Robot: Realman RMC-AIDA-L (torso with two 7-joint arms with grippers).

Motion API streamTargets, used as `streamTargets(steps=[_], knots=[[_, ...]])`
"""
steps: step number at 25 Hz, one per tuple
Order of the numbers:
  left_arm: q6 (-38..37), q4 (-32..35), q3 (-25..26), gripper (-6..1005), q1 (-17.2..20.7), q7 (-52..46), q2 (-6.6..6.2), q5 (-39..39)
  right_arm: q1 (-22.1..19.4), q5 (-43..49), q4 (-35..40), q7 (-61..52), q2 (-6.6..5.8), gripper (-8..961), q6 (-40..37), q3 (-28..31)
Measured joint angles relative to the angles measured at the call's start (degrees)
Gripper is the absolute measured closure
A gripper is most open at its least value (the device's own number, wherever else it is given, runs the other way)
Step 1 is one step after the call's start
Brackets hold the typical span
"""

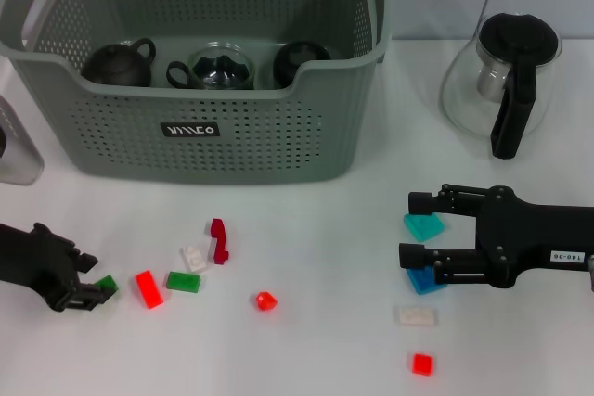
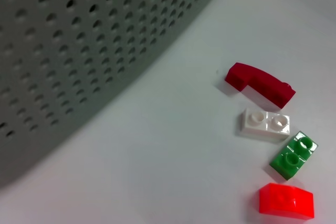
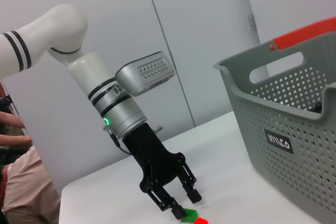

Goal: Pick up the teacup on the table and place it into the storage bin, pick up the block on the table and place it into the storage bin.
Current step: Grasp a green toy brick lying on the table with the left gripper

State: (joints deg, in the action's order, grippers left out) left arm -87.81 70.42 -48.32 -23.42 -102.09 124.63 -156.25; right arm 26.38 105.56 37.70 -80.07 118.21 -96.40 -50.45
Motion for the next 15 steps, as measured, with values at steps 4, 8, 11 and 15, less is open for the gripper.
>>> streamTargets(steps=[4,8,11,15], knots=[[0.59,-0.89,-0.47,509,-0.20,-0.24,-0.07,-0.84,-0.08,0.00,0.00,0.00,-0.08,118,-0.07,0.00],[0.90,-1.50,-0.51,509,-0.40,-0.37,-0.17,-1.09,-0.10,0.00,0.00,0.00,-0.09,118,-0.08,0.00],[1.82,-1.51,-0.50,509,-0.40,-0.90,-0.17,-1.16,-0.10,0.00,0.00,0.00,-0.09,118,-0.06,0.00],[2.71,-1.49,-0.27,509,-0.40,-1.80,-0.18,-1.29,-0.18,0.00,0.00,0.00,-0.09,117,-0.03,0.00]])
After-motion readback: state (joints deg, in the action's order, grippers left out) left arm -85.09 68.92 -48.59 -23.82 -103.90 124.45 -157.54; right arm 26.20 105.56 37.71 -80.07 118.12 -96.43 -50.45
